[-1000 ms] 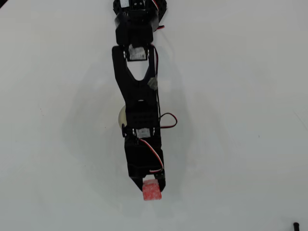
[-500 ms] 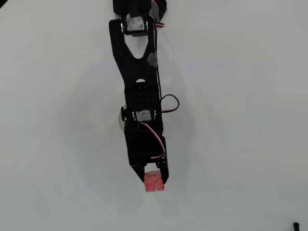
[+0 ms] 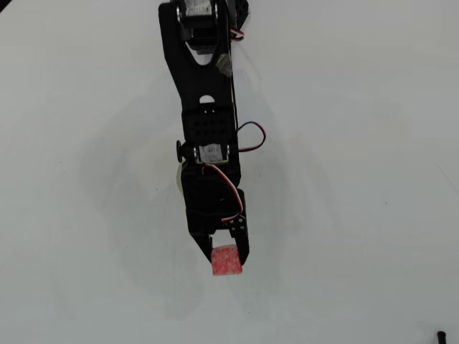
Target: Grasp a red cube and put it in the cup.
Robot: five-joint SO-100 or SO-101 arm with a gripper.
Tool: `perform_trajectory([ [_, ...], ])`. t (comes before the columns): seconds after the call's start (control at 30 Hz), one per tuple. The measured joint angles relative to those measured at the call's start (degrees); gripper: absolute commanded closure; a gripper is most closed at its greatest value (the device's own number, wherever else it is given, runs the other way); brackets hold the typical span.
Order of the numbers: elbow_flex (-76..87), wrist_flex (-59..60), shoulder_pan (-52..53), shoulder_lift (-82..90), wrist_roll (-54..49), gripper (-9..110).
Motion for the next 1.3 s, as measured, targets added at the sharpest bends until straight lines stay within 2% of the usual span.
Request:
perform_trajectory([
  [0.43,11.16,4.39,0.0,14.15,1.05,97],
  [1.3,20.13,15.64,-0.62,34.01,1.93,97],
])
